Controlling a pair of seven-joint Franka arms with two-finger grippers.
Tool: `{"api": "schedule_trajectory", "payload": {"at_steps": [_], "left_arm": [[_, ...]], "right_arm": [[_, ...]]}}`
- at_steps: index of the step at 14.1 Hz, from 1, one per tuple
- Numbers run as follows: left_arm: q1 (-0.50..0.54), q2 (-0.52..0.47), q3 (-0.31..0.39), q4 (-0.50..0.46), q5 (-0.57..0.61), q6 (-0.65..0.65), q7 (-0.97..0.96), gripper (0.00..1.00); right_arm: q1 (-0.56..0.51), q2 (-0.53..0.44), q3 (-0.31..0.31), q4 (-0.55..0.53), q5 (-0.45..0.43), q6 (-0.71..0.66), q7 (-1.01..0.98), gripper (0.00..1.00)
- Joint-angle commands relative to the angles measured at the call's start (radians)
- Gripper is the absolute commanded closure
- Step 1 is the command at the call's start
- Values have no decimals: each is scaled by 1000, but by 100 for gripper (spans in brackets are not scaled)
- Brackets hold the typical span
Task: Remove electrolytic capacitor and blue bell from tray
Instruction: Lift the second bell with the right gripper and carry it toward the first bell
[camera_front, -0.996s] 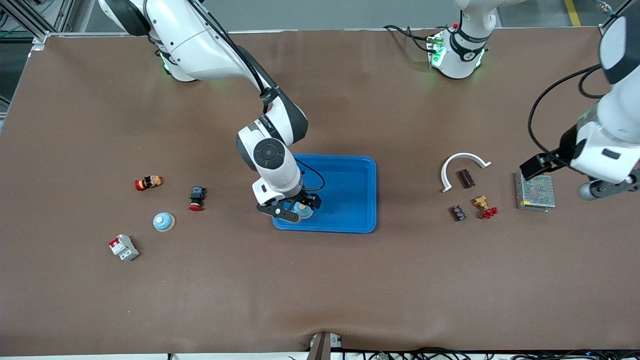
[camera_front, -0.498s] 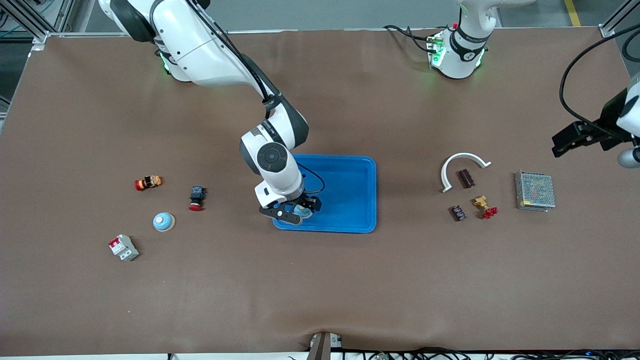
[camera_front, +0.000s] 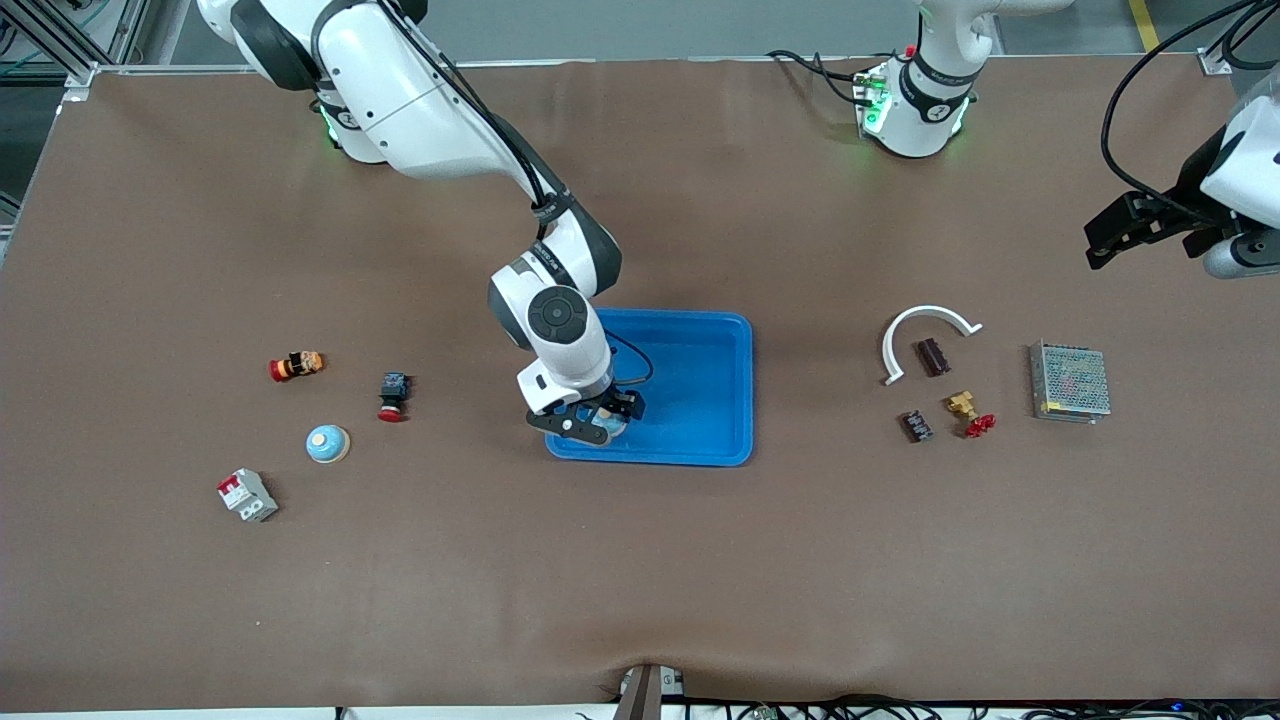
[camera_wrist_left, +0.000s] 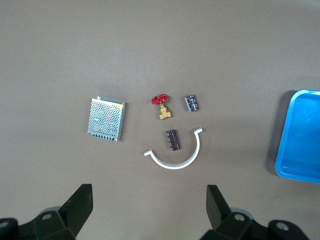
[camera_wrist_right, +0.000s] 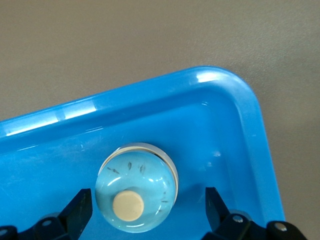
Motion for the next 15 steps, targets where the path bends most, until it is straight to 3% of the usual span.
{"api": "schedule_trajectory", "payload": {"at_steps": [1,6,8,12,15], "left_arm": [[2,-24,12,-22,-57,-7,20,0],[16,-13,15,4,-67,-7,14,0],[12,-10,12,15,-65,-7,14,0],[5,-3,12,20,-67,-36,15,0],[-1,14,11,20,-67,-36,15,0]], "right_arm": [[20,16,-10,11,-27,18,45,0],[22,15,-10,11,-26,20,48,3],[20,15,-10,11,-26,20,48,21],[17,10,-10,11,-24,15,45,44],[7,1,-8,18,-23,0,39,46]]}}
